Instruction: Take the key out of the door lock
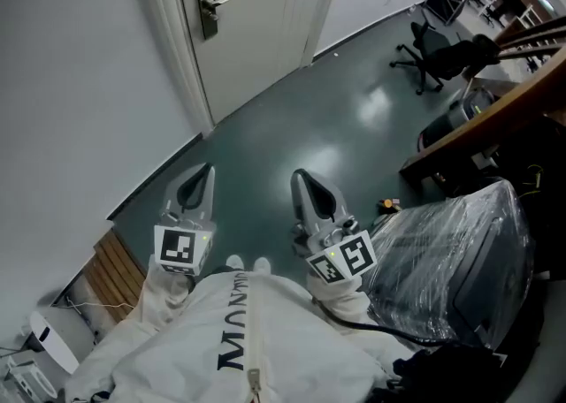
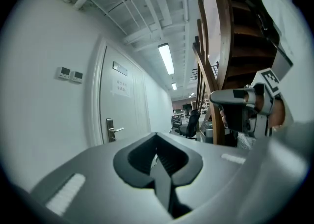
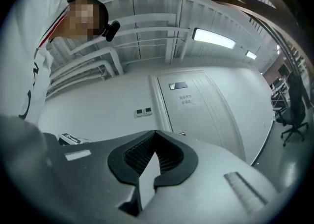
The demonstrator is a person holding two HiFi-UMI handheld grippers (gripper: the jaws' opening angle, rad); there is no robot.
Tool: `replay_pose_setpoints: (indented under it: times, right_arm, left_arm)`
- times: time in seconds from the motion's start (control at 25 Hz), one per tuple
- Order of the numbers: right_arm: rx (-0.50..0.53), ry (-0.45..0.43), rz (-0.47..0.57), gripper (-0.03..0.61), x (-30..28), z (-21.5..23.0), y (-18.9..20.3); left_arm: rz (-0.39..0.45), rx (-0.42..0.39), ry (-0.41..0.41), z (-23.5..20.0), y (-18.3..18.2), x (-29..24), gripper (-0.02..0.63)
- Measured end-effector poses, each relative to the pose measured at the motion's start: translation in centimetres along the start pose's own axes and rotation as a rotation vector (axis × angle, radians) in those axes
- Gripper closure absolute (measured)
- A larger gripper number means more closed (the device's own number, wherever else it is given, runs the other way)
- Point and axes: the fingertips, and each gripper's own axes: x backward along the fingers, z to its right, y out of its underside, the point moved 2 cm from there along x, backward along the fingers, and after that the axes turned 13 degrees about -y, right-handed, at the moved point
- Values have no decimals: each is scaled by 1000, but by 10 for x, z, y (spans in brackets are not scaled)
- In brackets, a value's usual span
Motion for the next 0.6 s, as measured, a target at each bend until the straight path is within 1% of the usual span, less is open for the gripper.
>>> replay_pose_setpoints:
  times: [0.12, 0.2, 0.32, 0.6]
  right_arm:
    - [82, 54, -75, 578, 1, 2, 8]
    - [112, 98, -116, 578, 5, 7, 13]
    - [112, 134, -151, 578, 11, 14, 20]
    - [86, 124, -153, 578, 18, 23, 28]
  left_arm:
    - [-5, 0, 2, 2, 5, 0, 614]
    - [-5, -2, 5, 5, 4, 0, 614]
    - [-2, -12, 7, 10, 1, -1, 614]
    - [3, -23, -13, 19, 0, -1, 614]
